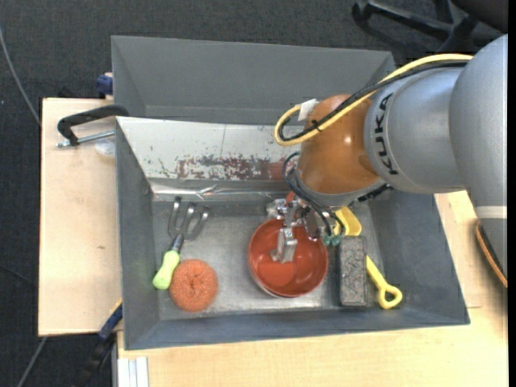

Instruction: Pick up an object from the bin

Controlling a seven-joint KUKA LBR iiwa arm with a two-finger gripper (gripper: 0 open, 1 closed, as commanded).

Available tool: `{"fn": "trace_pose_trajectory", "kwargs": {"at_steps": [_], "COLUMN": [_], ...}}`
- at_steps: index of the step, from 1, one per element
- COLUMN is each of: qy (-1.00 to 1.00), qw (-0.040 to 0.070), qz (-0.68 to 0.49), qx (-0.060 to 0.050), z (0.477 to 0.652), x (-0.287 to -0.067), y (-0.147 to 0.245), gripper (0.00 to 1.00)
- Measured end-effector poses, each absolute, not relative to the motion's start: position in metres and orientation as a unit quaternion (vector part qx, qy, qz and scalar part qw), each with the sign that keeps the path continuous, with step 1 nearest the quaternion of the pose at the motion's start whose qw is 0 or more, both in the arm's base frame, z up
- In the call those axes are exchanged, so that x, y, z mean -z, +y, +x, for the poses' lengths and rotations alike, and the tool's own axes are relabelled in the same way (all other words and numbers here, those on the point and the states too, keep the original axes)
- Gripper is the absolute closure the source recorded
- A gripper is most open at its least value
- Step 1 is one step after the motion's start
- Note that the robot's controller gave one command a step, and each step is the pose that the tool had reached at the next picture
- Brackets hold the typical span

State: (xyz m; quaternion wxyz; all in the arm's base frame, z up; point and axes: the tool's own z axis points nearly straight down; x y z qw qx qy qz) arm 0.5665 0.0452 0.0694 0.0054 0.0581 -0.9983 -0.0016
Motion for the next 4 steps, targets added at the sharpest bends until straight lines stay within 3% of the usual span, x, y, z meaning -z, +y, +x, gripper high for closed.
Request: {"fn": "trace_pose_trajectory", "kwargs": {"at_steps": [1,2,3,4], "qy": [-0.998,-0.998,-1.000,-0.999], "qw": [0.005,0.006,0.005,-0.001], "qz": [0.058,0.058,0.007,-0.040], "qx": [0.001,0.002,0.002,0.001], "z": [0.567,0.566,0.585,0.586], "x": [-0.069,-0.069,-0.070,-0.227], "y": [0.045,0.045,0.003,-0.075], "gripper": [0.00,1.00,1.00,1.00]}}
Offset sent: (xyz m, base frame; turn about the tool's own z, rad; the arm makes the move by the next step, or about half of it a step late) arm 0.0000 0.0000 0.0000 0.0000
